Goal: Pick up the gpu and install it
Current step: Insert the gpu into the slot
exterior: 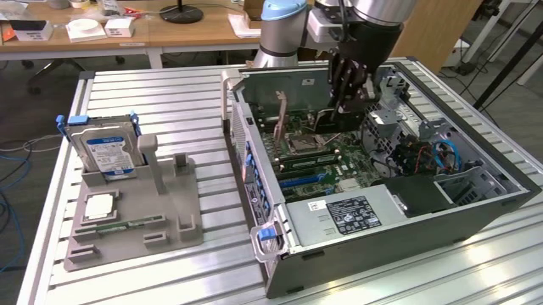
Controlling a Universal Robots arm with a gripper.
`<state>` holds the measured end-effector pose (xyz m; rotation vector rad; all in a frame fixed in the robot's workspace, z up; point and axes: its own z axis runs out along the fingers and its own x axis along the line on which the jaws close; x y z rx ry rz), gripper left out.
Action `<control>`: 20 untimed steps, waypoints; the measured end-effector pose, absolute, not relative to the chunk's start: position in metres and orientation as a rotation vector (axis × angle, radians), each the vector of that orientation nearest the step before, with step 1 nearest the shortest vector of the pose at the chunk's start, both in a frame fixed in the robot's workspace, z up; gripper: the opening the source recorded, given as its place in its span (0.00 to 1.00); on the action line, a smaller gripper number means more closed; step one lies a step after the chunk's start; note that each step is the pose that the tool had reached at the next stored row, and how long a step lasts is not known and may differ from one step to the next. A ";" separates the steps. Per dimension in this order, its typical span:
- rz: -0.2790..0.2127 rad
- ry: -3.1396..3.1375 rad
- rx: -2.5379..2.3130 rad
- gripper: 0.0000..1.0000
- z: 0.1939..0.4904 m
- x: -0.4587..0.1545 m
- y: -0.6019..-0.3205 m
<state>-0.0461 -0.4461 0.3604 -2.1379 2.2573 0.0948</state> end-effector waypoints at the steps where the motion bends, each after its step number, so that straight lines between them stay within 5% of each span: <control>1: 0.095 2.257 -2.138 0.26 0.360 -0.046 -0.445; 20: 0.095 2.257 -2.139 0.26 0.352 -0.046 -0.434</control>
